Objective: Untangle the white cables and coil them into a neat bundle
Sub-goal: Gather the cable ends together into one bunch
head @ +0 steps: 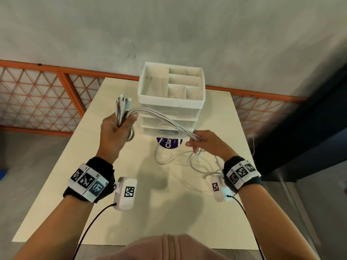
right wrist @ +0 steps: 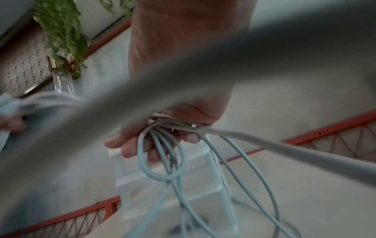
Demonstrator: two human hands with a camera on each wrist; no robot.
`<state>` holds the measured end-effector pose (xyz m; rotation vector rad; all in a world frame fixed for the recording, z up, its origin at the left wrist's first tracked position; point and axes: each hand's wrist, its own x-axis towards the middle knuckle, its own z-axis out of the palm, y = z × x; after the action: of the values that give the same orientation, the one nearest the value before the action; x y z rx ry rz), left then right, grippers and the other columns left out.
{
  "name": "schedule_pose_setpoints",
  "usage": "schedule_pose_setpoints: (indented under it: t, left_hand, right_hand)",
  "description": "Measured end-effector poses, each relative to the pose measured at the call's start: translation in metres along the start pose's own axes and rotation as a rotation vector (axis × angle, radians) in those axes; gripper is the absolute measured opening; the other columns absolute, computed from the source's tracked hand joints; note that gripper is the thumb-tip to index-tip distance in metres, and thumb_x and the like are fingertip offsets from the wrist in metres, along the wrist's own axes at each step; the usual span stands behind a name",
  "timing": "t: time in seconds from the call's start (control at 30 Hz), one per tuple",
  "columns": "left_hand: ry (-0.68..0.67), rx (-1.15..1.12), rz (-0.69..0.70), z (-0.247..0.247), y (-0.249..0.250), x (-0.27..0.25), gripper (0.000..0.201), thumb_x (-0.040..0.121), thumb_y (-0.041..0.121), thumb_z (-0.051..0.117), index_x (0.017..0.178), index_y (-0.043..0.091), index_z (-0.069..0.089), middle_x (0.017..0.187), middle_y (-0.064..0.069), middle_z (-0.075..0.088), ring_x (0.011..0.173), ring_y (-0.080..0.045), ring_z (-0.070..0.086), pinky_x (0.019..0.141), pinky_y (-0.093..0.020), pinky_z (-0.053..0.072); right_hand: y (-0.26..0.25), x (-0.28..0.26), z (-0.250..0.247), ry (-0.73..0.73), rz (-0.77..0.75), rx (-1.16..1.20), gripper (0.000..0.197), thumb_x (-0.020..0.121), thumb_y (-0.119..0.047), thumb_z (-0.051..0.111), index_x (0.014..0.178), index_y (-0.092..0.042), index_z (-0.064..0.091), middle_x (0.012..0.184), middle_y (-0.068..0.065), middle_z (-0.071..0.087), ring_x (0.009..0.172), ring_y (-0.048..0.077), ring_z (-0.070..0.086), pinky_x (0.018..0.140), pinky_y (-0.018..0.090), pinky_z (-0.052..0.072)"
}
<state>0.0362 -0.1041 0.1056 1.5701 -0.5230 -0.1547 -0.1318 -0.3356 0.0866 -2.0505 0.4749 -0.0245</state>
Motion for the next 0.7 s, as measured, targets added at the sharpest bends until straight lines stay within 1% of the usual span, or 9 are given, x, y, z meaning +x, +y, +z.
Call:
schedule_pose_setpoints:
  t: [0.07, 0.13, 0.3, 0.37, 0.43, 0.47, 0.57, 0.63, 0.7]
  left_hand:
    - [0.031, 0.101, -0.079, -0.006, -0.012, 0.001, 0.03, 0.085, 0.027, 0.068, 0.062, 0.013, 0.056, 0.045, 0.011, 0.043, 0.049, -0.008, 0.037, 0.05, -0.025, 0.03]
    - [-0.029, 0.295, -0.217, -0.012, -0.022, 0.001, 0.028, 0.081, 0.025, 0.073, 0.063, 0.009, 0.058, 0.052, 0.001, 0.048, 0.056, -0.017, 0.043, 0.051, -0.026, 0.031]
    - [-0.382, 0.596, -0.478, -0.018, -0.049, -0.013, 0.034, 0.069, 0.018, 0.084, 0.054, 0.01, 0.055, 0.054, -0.005, 0.05, 0.064, -0.022, 0.051, 0.055, -0.028, 0.033]
    - [-0.459, 0.539, -0.509, -0.016, -0.053, -0.018, 0.026, 0.061, 0.016, 0.089, 0.066, 0.008, 0.064, 0.051, -0.001, 0.05, 0.059, -0.021, 0.052, 0.058, -0.026, 0.034]
    - [-0.416, 0.445, -0.473, -0.011, -0.049, -0.021, 0.034, 0.058, 0.021, 0.09, 0.082, 0.012, 0.068, 0.041, 0.011, 0.041, 0.045, -0.007, 0.042, 0.053, -0.022, 0.029]
    - [-0.348, 0.398, -0.408, -0.008, -0.045, -0.022, 0.035, 0.059, 0.024, 0.09, 0.085, 0.016, 0.068, 0.038, 0.011, 0.036, 0.039, -0.003, 0.035, 0.049, -0.019, 0.025]
    - [-0.159, 0.173, -0.171, 0.004, -0.026, -0.027, 0.033, 0.068, 0.023, 0.084, 0.097, 0.02, 0.068, 0.043, 0.01, 0.027, 0.04, -0.004, 0.026, 0.046, -0.016, 0.021]
    - [-0.212, 0.144, -0.048, 0.015, -0.015, -0.031, 0.031, 0.077, 0.021, 0.077, 0.107, 0.02, 0.068, 0.043, 0.013, 0.032, 0.042, -0.003, 0.027, 0.049, -0.017, 0.024]
    - [-0.387, 0.173, 0.001, 0.029, -0.007, -0.035, 0.028, 0.087, 0.021, 0.066, 0.115, 0.022, 0.064, 0.056, 0.025, 0.053, 0.051, 0.008, 0.048, 0.058, -0.013, 0.037]
  right_hand:
    - [-0.011, 0.0, -0.014, 0.036, -0.002, -0.064, 0.018, 0.083, -0.022, 0.072, 0.077, -0.007, 0.063, 0.055, -0.003, 0.061, 0.049, 0.006, 0.052, 0.055, 0.018, 0.041]
    - [-0.023, -0.001, -0.027, 0.069, -0.012, -0.094, 0.027, 0.084, -0.028, 0.07, 0.083, -0.001, 0.064, 0.054, -0.001, 0.057, 0.043, 0.002, 0.046, 0.049, 0.014, 0.037]
    - [-0.042, -0.007, -0.028, 0.005, -0.038, -0.062, 0.033, 0.09, -0.036, 0.061, 0.075, -0.007, 0.068, 0.055, 0.003, 0.051, 0.051, 0.01, 0.043, 0.05, 0.011, 0.035]
    - [-0.041, -0.006, -0.023, 0.015, -0.024, -0.094, 0.039, 0.092, -0.038, 0.056, 0.073, -0.007, 0.069, 0.052, 0.001, 0.051, 0.048, 0.008, 0.043, 0.05, 0.009, 0.036]
    - [-0.037, -0.004, -0.019, 0.018, 0.017, -0.181, 0.043, 0.09, -0.04, 0.059, 0.076, -0.001, 0.069, 0.046, -0.005, 0.049, 0.042, 0.006, 0.039, 0.046, 0.012, 0.034]
    - [-0.034, -0.003, -0.017, 0.008, 0.041, -0.218, 0.043, 0.089, -0.041, 0.061, 0.075, -0.001, 0.069, 0.046, -0.004, 0.049, 0.04, 0.006, 0.039, 0.045, 0.013, 0.033]
    - [-0.028, -0.001, -0.007, -0.025, 0.073, -0.286, 0.042, 0.085, -0.044, 0.065, 0.069, -0.005, 0.067, 0.048, -0.001, 0.052, 0.044, 0.012, 0.045, 0.053, 0.021, 0.039]
    - [-0.03, 0.0, 0.005, -0.053, 0.051, -0.324, 0.042, 0.084, -0.045, 0.065, 0.069, -0.006, 0.067, 0.048, -0.002, 0.054, 0.049, 0.015, 0.05, 0.06, 0.027, 0.042]
    - [-0.04, 0.0, 0.015, -0.09, 0.009, -0.315, 0.043, 0.089, -0.042, 0.061, 0.074, -0.002, 0.068, 0.048, -0.005, 0.054, 0.048, 0.011, 0.05, 0.058, 0.024, 0.041]
